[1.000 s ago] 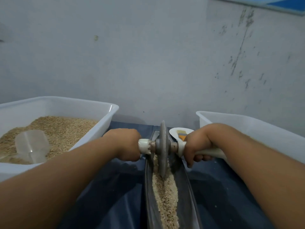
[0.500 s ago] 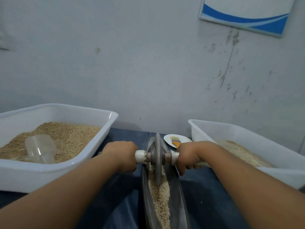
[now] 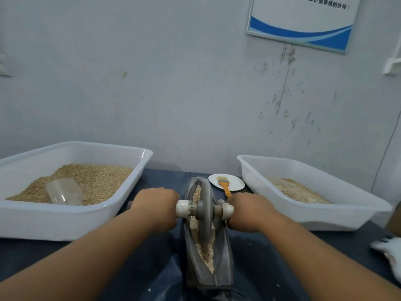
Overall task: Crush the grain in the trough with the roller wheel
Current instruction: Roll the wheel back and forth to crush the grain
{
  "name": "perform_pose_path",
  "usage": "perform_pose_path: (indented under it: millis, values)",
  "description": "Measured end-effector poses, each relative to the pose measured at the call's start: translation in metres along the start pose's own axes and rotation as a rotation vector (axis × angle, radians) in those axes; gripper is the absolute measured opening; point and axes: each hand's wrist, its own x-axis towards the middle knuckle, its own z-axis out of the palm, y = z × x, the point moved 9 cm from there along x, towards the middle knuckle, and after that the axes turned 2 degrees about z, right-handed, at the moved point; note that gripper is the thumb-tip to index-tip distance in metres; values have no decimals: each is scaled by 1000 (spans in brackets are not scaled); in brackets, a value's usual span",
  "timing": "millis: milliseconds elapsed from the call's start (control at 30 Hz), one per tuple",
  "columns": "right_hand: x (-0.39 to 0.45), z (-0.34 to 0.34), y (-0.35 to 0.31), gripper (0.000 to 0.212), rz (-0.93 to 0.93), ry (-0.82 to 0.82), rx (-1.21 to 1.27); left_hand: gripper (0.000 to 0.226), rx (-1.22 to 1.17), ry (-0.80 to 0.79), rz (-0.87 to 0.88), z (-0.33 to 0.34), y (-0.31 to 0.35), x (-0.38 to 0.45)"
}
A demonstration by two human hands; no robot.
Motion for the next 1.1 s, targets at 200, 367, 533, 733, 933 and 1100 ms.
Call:
perform_pose_path:
  millis: [200, 367, 533, 733, 933, 1100]
  values:
    - [-46, -11, 0, 10, -71, 112, 20, 22, -4, 102, 70, -14, 5, -35]
    - [-36, -8, 7, 12, -82, 96, 8, 26, 33, 135, 64, -11, 2, -34]
    - [18, -7, 17, 13, -36, 254, -9, 22, 13, 126, -44, 7, -13, 10]
    - [67, -11, 31, 18, 20, 325, 26, 24, 85, 273, -93, -5, -16, 60]
    - [72, 6, 36, 14, 13, 250, -26, 29, 132, 361, -25, 1, -20, 59]
    - [75, 0, 31, 16, -18, 278, -94, 26, 107, 354, -10, 4, -21, 65]
